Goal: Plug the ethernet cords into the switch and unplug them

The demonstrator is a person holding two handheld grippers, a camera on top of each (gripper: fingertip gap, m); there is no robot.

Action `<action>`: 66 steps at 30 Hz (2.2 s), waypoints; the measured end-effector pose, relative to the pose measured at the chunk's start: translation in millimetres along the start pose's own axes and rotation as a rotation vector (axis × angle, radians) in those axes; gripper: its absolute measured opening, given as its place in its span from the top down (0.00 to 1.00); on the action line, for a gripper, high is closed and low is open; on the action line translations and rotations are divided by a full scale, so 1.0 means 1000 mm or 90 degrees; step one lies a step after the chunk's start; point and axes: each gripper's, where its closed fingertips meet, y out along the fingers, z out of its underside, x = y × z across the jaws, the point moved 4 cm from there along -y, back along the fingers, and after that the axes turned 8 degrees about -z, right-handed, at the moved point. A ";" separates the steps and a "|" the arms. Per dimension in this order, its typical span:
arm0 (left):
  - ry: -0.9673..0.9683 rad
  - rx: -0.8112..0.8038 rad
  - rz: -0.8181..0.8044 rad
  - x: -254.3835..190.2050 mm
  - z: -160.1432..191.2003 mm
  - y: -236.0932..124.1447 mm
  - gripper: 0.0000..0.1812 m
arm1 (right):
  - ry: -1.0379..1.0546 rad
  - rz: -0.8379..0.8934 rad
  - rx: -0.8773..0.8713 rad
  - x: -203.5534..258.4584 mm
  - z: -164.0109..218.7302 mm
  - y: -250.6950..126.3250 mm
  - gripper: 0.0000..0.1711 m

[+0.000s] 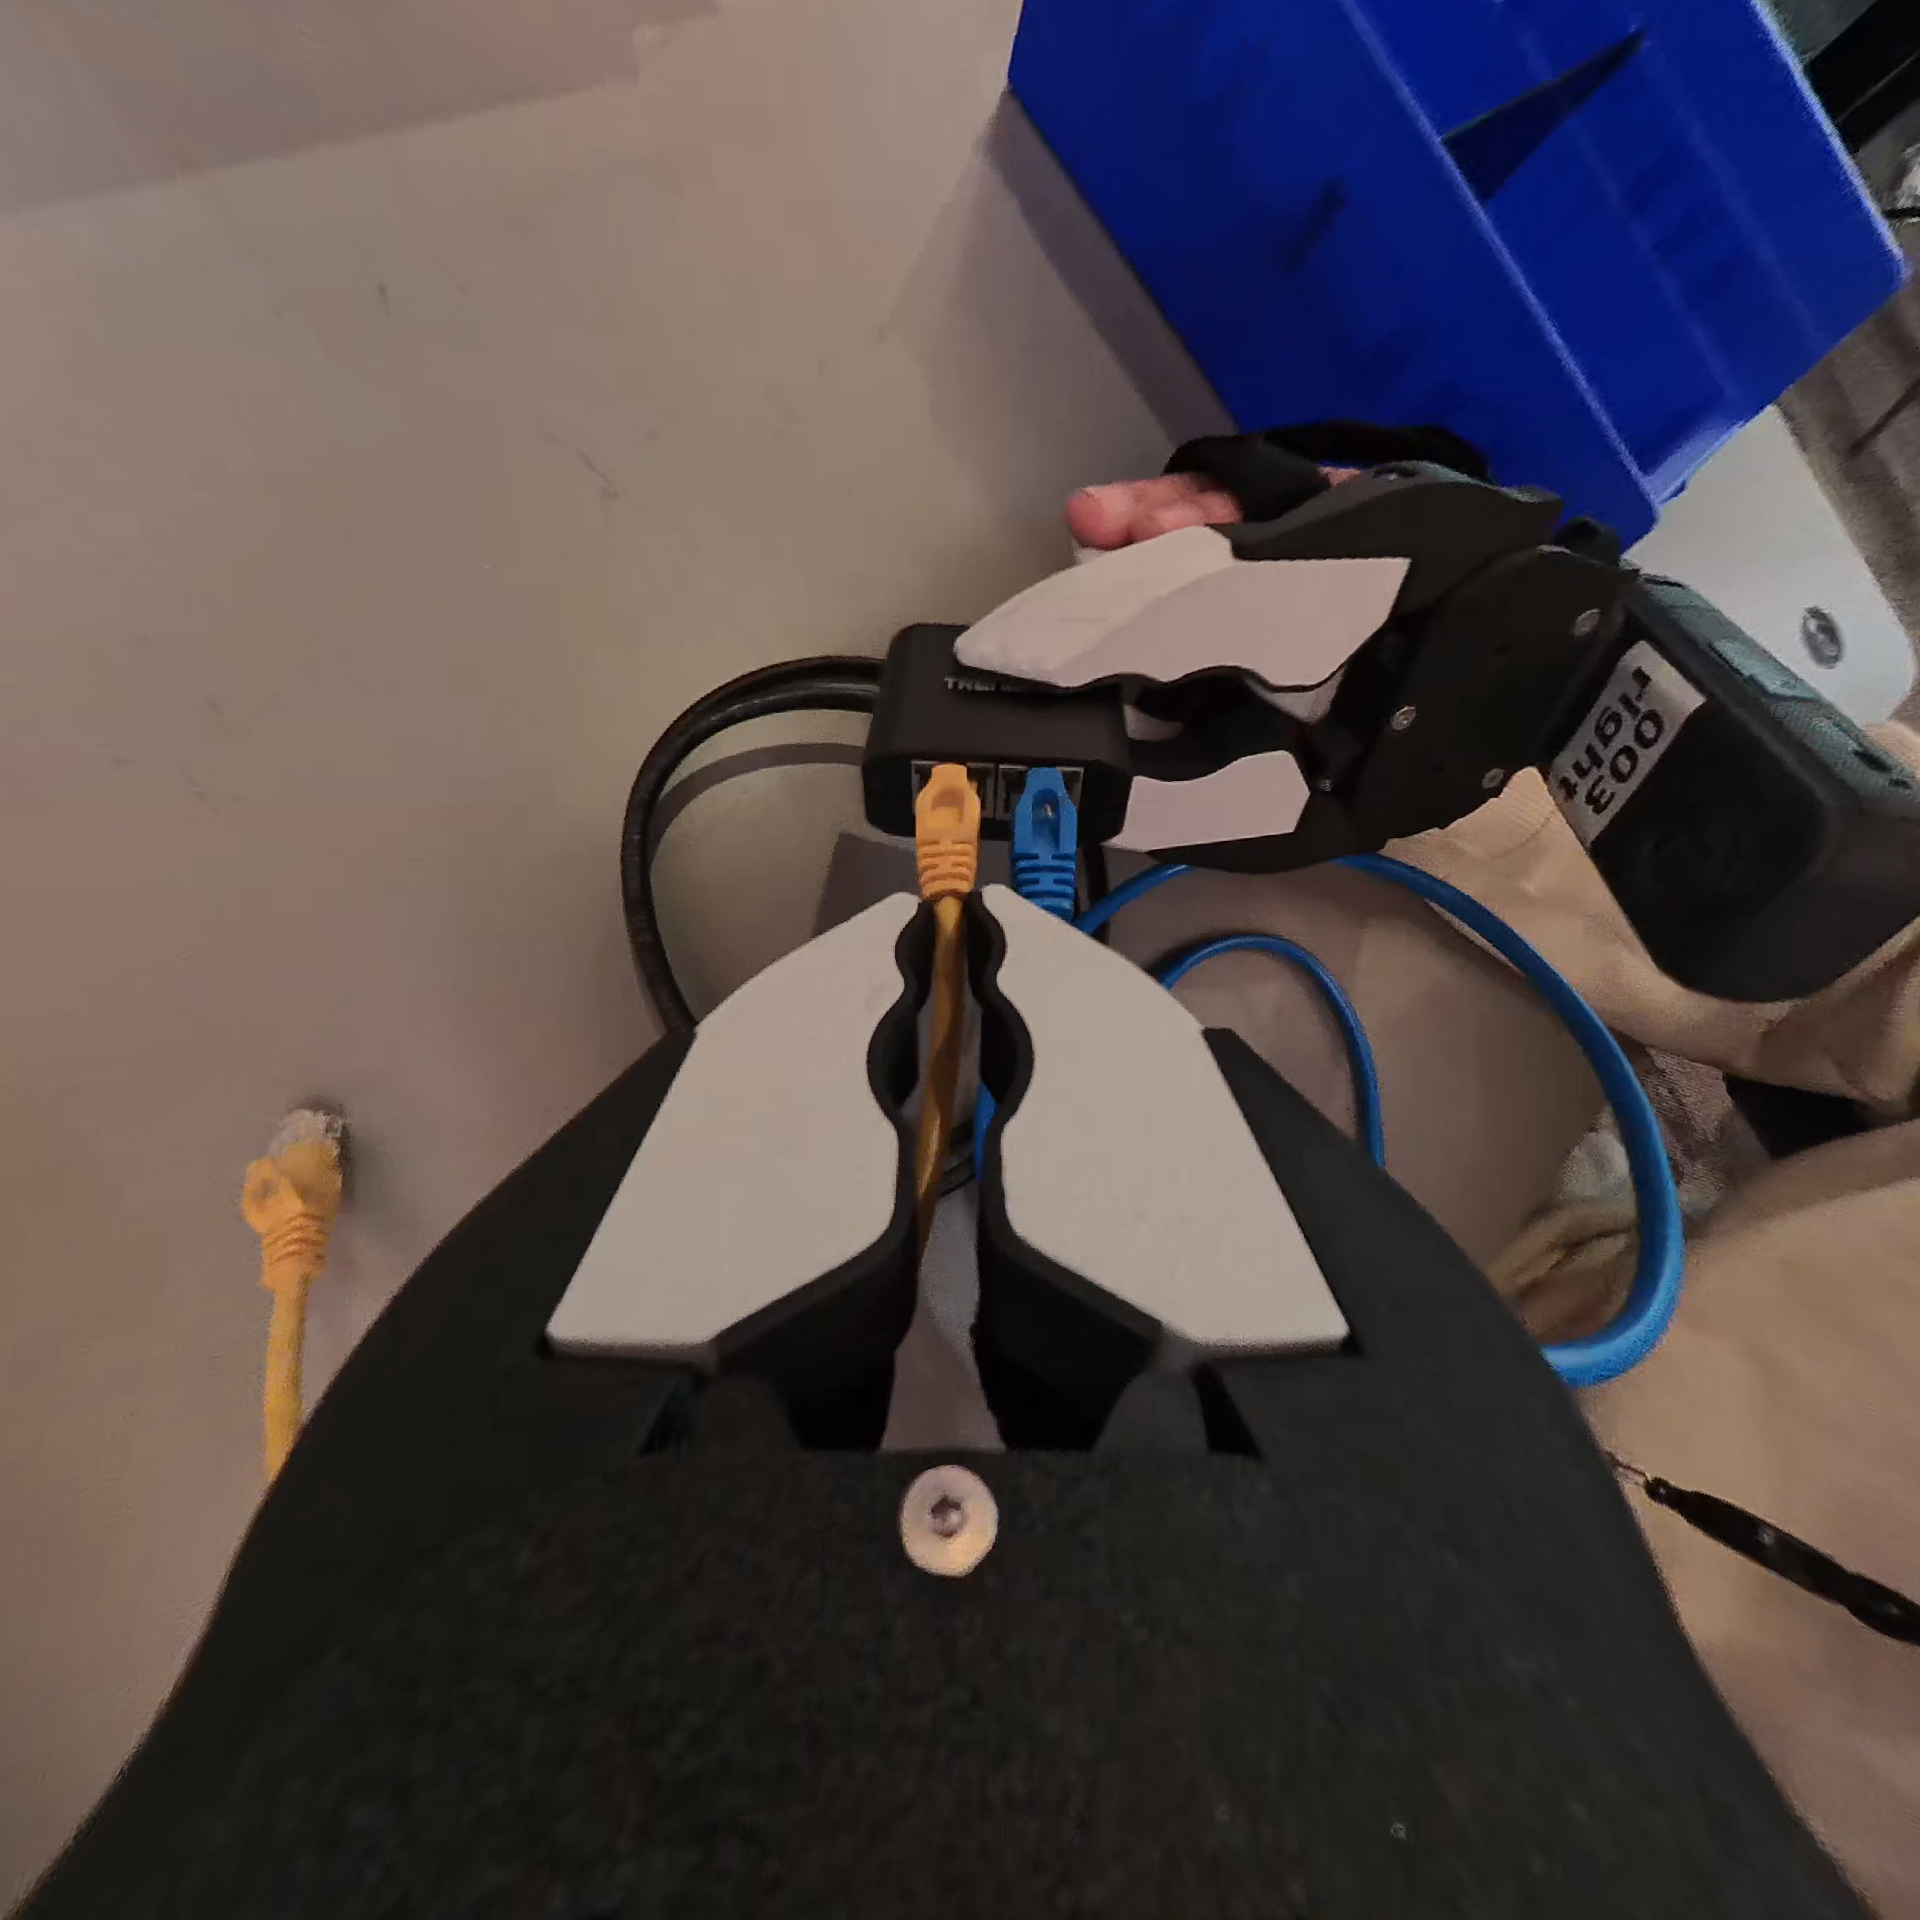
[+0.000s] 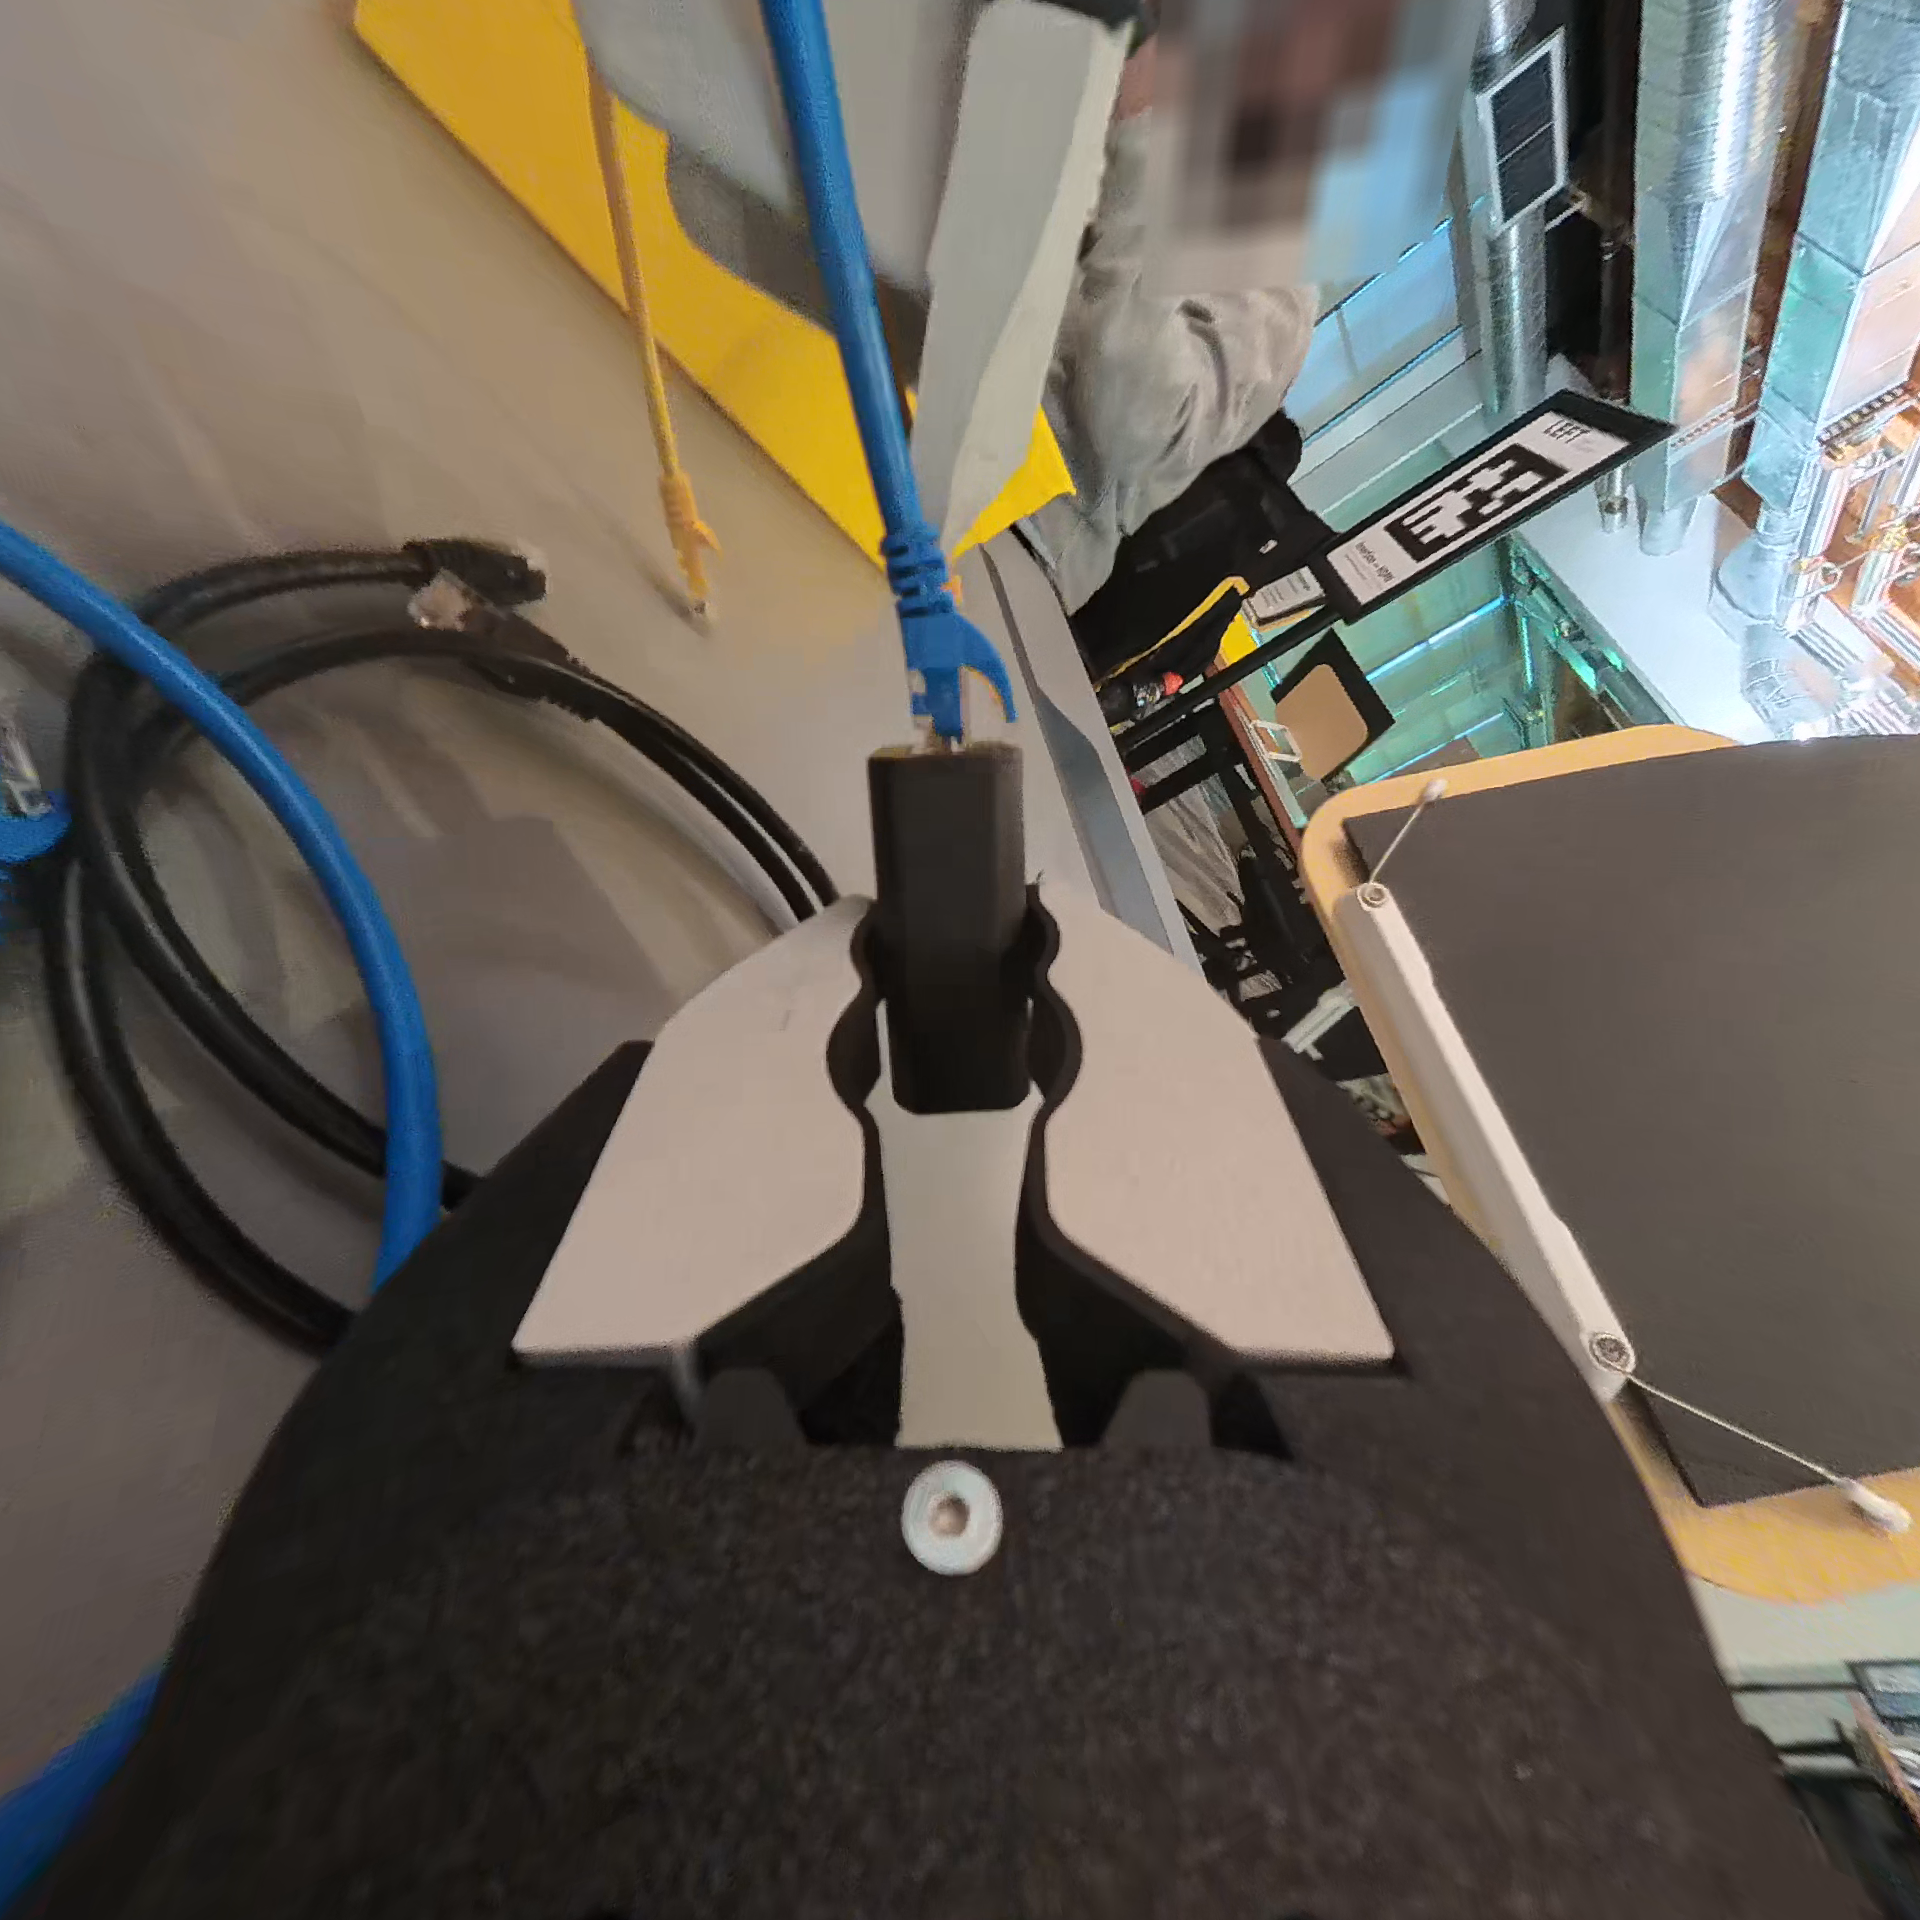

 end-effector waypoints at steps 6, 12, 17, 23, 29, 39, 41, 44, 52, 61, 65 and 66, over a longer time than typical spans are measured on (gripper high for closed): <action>0.017 0.014 0.107 0.009 -0.003 0.002 0.97 | 0.070 -0.030 -0.057 0.001 -0.008 -0.008 0.86; 0.035 0.045 0.334 0.009 0.004 -0.013 0.97 | 0.107 -0.110 -0.131 0.005 -0.037 -0.023 0.86; 0.001 -0.082 0.317 0.031 -0.027 -0.066 0.98 | 0.025 -0.111 -0.001 -0.001 -0.045 -0.034 0.86; 0.206 -0.028 0.156 -0.016 -0.014 -0.074 0.87 | -0.002 -0.112 0.154 -0.015 -0.059 -0.046 0.86; 0.393 0.016 -0.004 -0.034 -0.002 -0.043 0.86 | -0.091 -0.157 0.191 -0.016 -0.098 -0.063 0.86; 0.503 -0.040 0.115 -0.065 0.007 -0.022 0.95 | 0.121 -0.257 -0.066 -0.019 -0.139 -0.089 0.88; 0.530 -0.058 0.096 -0.067 0.007 -0.016 0.96 | 0.139 -0.264 -0.060 -0.021 -0.141 -0.088 0.91; 0.546 -0.022 0.029 -0.053 0.012 -0.003 0.97 | 0.145 -0.243 -0.065 -0.027 -0.138 -0.089 1.00; 0.452 -0.011 0.118 -0.031 0.031 0.011 0.97 | 0.279 -0.152 0.009 -0.025 -0.090 -0.114 0.70; 0.350 -0.108 0.307 -0.023 0.023 -0.030 0.97 | 0.505 -0.057 -0.150 0.015 -0.062 -0.092 0.58; 0.313 -0.140 0.389 -0.020 0.023 -0.047 0.97 | 0.593 -0.133 -0.275 0.016 -0.054 -0.070 0.61; 0.309 -0.147 0.412 -0.021 0.024 -0.050 0.97 | 0.581 -0.147 -0.323 0.011 -0.059 -0.066 0.61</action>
